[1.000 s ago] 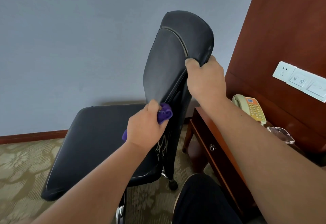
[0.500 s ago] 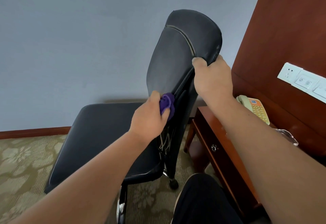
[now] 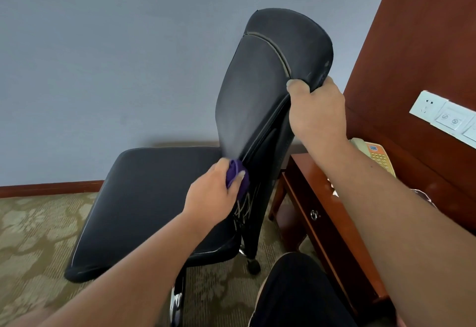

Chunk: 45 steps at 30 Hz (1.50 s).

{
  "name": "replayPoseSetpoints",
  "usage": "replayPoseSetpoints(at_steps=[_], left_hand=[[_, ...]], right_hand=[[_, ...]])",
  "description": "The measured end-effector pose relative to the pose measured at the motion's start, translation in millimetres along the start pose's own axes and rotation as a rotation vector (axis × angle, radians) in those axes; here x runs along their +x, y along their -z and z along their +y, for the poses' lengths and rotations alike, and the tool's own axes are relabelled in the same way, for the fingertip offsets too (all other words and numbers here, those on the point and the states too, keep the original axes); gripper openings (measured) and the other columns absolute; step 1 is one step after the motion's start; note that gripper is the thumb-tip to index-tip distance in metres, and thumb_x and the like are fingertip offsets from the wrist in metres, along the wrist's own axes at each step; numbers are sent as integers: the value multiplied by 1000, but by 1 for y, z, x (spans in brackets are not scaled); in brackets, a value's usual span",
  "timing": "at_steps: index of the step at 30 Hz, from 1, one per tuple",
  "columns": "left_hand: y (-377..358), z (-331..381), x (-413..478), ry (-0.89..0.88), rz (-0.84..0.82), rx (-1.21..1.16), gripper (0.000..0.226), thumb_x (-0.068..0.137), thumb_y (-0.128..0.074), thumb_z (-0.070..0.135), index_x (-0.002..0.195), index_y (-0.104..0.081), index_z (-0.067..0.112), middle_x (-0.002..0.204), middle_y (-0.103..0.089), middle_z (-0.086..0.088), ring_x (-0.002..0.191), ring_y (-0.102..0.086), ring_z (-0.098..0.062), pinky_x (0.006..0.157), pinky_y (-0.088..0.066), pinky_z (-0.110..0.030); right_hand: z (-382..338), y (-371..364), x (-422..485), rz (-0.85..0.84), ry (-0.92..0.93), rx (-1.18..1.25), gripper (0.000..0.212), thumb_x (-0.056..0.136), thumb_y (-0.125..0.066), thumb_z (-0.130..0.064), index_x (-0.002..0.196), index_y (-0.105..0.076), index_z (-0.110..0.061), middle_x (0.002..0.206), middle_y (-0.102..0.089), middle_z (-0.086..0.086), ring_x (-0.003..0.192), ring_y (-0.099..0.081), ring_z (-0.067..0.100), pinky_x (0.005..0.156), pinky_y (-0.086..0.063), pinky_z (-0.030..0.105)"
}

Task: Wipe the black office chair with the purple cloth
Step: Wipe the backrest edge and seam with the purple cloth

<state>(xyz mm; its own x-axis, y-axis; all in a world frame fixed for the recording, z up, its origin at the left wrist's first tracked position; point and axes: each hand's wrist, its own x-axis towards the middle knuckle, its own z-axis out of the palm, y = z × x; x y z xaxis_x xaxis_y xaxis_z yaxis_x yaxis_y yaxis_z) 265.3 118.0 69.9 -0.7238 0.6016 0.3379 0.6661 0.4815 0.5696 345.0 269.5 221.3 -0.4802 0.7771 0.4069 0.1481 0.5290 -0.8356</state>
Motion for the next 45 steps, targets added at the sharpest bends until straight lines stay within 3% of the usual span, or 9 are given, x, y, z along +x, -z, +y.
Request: replayPoseSetpoints(at_steps=[6,10,15,23,27,31,34,38,45], left_hand=[[40,62,49,-196,102,9,22,104,-46,46,100,-47,25,91,-54,8,79,-54,-16,70,-41,-32],[38,58,49,-228,103,5,19,104,-49,44,98,-40,29,83,-49,13,75,-52,-14,68,-40,-29],[15,24,32,-158,73,17,31,103,-48,47,119,-53,21,97,-60,9,81,-61,-15,70,-47,-29],[-14,-16,-6,10,0,83,30,103,-49,45,125,-53,25,109,-66,8,82,-66,-19,69,-51,-31],[-17,-17,-16,98,-20,93,21,101,-53,42,115,-53,26,94,-66,11,70,-60,-12,66,-52,-33],[-7,3,-10,134,87,-79,12,94,-64,39,96,-58,29,72,-64,10,64,-63,-12,64,-56,-37],[0,18,-1,40,133,-77,13,94,-66,39,95,-60,28,74,-64,11,65,-62,-13,62,-54,-33],[-1,8,-5,4,71,68,19,94,-65,37,111,-65,27,88,-62,16,74,-61,-11,67,-50,-29],[-10,-10,-24,73,-8,146,15,96,-61,40,103,-68,30,80,-63,13,69,-59,-8,63,-49,-27]], right_hand=[[-1,2,0,13,8,12,21,92,-53,-39,105,-54,-23,100,-63,-2,92,-61,22,89,-55,45],[0,2,0,5,11,10,21,92,-53,-40,106,-54,-24,101,-64,-2,93,-62,23,89,-55,46],[1,1,0,-4,3,22,19,92,-53,-41,103,-52,-26,98,-63,-6,93,-62,21,89,-55,48],[0,1,-1,-15,-9,-2,16,92,-52,-42,100,-50,-28,88,-56,-15,87,-61,17,88,-56,47],[-2,2,-2,-12,-24,-24,19,92,-51,-43,101,-51,-27,90,-58,-12,87,-61,18,87,-56,47],[-4,3,-4,-10,-26,-33,19,93,-51,-43,103,-51,-26,92,-58,-11,87,-60,17,87,-56,46],[-5,2,-7,1,-21,-41,22,93,-51,-43,105,-52,-25,98,-62,-6,89,-61,20,87,-55,46],[-6,3,-8,5,-23,-50,26,93,-51,-44,107,-55,-23,98,-62,-6,88,-61,20,83,-54,42],[-6,4,-10,6,-10,-67,29,94,-50,-44,109,-56,-20,93,-61,-6,78,-57,10,71,-50,35]])
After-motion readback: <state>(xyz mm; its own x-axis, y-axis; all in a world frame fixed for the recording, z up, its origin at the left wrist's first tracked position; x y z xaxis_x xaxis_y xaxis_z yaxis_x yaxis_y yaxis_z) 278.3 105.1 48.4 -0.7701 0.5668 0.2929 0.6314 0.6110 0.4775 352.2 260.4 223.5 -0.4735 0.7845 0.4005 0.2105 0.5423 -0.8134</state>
